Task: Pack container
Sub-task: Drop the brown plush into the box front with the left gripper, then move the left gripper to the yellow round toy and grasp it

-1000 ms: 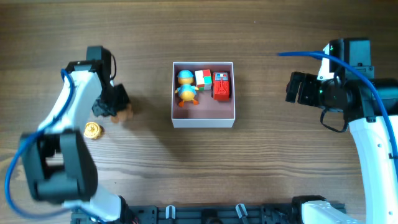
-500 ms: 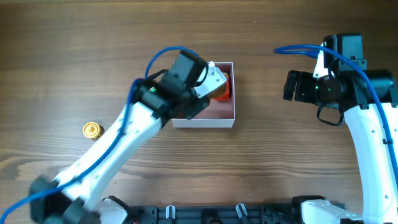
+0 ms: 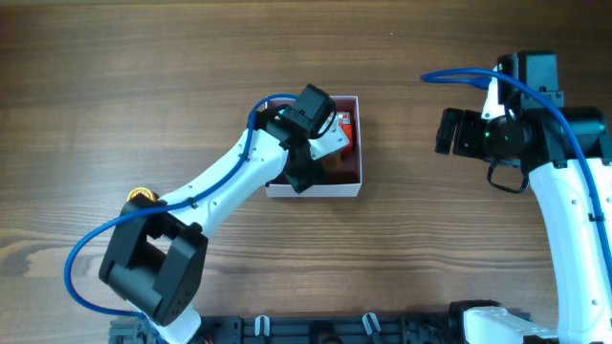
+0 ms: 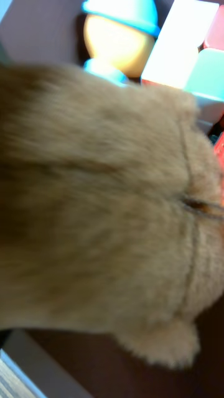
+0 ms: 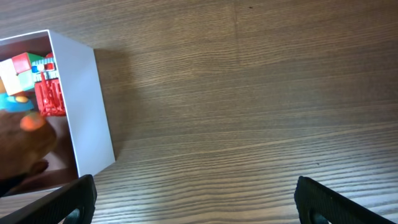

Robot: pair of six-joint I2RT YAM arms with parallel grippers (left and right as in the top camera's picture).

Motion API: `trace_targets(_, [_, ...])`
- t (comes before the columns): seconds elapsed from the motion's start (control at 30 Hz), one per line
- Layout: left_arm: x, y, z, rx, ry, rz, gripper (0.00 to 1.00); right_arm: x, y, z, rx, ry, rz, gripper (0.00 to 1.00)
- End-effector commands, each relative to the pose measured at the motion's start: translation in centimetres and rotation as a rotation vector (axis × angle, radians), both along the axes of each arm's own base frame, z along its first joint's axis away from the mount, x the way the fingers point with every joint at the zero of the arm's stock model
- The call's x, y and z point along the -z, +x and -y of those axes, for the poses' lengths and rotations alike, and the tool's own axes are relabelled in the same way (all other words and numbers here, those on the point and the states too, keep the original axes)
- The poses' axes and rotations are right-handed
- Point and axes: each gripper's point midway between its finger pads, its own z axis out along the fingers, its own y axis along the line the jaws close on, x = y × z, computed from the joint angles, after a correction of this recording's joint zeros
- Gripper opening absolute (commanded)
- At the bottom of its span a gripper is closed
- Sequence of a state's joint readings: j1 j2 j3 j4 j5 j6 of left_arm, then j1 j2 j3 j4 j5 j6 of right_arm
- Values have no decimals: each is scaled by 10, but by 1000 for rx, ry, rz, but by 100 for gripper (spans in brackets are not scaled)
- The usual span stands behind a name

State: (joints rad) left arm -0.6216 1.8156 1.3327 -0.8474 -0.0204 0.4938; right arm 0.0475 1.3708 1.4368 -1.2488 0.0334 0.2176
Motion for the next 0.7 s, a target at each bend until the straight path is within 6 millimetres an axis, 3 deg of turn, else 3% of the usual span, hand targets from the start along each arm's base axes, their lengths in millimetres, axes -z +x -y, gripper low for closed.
trace_targets(0.0, [-23, 4, -3, 8, -11, 66, 83, -3, 2, -1, -11, 8, 10, 100])
trace_targets(0.03, [-31, 7, -6, -1, 0, 96, 84, -3, 2, -1, -11, 8, 10, 99])
trace_targets(0.07, [-36, 8, -8, -5, 3, 116, 91, -3, 2, -1, -11, 8, 10, 100])
trace_targets(0.23, [-63, 9, -10, -19, -35, 178, 94, -3, 2, -1, -11, 7, 10, 99])
trace_targets(0.3, [-83, 14, -21, -137, -53, 238, 100, -3, 2, -1, -12, 7, 10, 100])
trace_targets(0.37, [-112, 22, -47, -335, -71, 332, 100, -3, 2, -1, -14, 6, 11, 100])
trace_targets(0.43, [-150, 16, -97, -677, -178, 378, 100, -3, 2, -1, -14, 6, 12, 100])
trace_targets(0.47, [-168, 6, -143, -933, -242, 384, 100, -3, 3, -1, -15, 6, 14, 100])
trace_targets(0.5, [-173, -2, -173, -1089, -263, 384, 100, -3, 3, -1, -15, 6, 15, 100])
trace_targets(0.6, [-170, -32, -261, -1573, -274, 355, 100, -3, 3, -1, -15, 6, 15, 100])
trace_targets(0.63, [-161, -41, -285, -1700, -271, 318, 100, -3, 3, -1, -14, 7, 15, 100])
trace_targets(0.67, [-152, -45, -296, -1752, -277, 286, 100, -3, 3, -1, -14, 7, 14, 100])
